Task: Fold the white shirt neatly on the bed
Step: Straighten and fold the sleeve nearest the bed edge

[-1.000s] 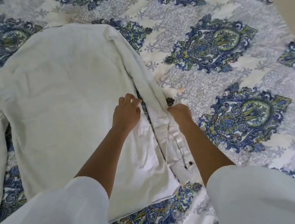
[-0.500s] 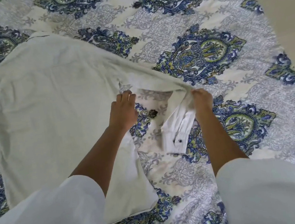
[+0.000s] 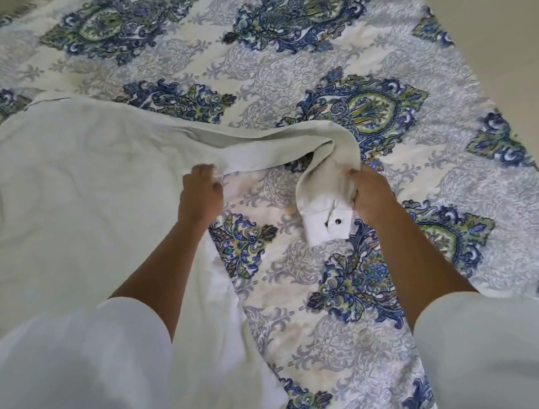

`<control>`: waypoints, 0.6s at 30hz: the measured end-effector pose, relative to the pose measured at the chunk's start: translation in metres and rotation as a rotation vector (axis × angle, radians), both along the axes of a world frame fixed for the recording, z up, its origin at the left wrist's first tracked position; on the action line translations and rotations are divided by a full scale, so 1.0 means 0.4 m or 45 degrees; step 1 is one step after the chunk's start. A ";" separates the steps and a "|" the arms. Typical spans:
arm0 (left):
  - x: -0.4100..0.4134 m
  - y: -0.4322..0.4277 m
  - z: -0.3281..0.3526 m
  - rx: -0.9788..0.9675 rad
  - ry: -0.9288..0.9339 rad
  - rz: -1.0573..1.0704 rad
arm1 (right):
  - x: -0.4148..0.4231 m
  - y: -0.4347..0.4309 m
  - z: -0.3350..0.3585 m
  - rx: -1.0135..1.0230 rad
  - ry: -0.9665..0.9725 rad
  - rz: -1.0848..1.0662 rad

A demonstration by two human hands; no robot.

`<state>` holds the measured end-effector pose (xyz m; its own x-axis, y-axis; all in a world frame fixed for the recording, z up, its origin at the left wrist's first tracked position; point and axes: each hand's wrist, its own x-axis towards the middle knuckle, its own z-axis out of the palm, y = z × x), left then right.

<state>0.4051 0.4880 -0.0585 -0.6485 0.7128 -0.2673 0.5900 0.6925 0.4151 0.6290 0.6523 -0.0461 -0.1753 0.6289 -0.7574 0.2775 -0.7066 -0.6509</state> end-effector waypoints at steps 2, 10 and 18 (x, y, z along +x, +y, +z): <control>-0.051 0.029 -0.003 0.095 -0.050 0.115 | -0.010 0.007 0.006 -0.013 -0.083 0.096; -0.203 0.194 -0.002 0.192 -0.411 0.459 | -0.090 0.184 -0.029 0.359 -0.736 0.670; -0.306 0.298 -0.041 -0.424 -0.090 0.237 | -0.147 0.361 -0.013 0.616 -1.222 0.592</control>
<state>0.2828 0.6073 -0.0748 -0.7305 0.4510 -0.5128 0.4193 0.8889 0.1845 0.5702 0.7966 -0.0511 0.0490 0.9137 -0.4034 0.9677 -0.1435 -0.2073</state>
